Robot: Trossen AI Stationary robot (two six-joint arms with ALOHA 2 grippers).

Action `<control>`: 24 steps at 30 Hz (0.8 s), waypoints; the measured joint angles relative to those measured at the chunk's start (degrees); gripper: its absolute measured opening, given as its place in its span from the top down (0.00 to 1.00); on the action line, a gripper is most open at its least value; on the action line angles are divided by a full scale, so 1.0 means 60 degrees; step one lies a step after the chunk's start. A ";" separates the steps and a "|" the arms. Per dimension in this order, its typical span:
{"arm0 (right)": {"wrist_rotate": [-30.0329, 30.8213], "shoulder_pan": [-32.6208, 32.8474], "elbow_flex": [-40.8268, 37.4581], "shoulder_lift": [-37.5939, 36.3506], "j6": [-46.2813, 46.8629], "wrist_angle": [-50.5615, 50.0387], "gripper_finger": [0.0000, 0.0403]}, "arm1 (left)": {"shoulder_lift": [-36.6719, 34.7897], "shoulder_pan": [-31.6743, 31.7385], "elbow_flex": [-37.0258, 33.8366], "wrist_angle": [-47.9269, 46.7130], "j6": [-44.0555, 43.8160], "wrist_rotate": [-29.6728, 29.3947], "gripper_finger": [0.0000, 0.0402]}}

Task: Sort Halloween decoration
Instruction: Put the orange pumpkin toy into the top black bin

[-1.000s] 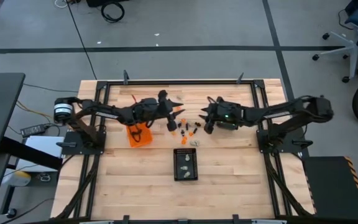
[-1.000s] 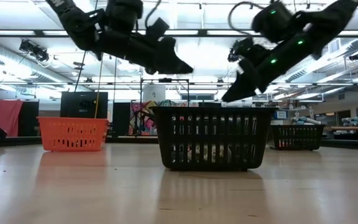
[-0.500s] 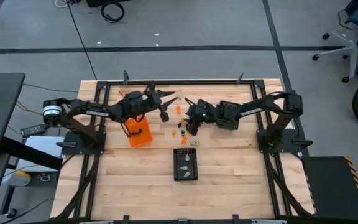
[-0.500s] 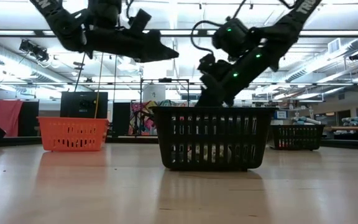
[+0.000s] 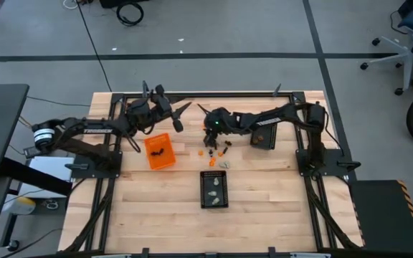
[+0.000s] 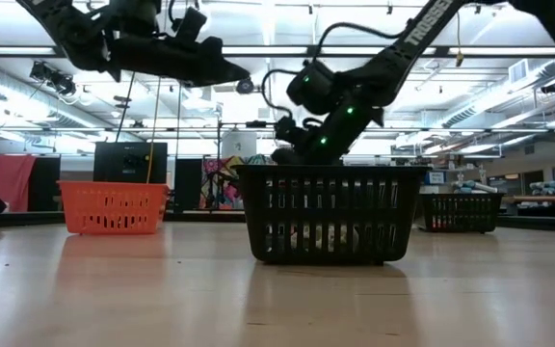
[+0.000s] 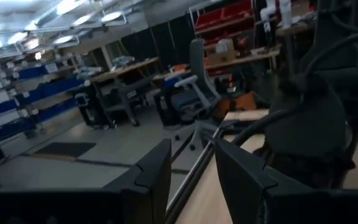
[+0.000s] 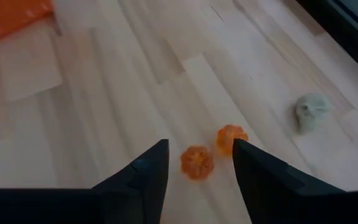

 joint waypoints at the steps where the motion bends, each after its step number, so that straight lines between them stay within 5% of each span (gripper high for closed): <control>1: -0.0013 -0.0038 0.0123 0.0115 -0.0029 -0.0038 0.53 | -0.0072 0.0064 0.0000 -0.0114 -0.0010 -0.0004 0.67; 11: -0.0546 -0.0402 0.0990 0.1002 0.0488 -0.0787 0.48 | -0.0300 0.0195 0.0000 -0.0578 -0.0239 -0.0004 0.67; 24: -0.0775 -0.0427 0.1026 0.1152 0.0167 -0.1076 0.62 | -0.0292 -0.0023 0.0000 -0.0724 -0.0453 0.0000 0.67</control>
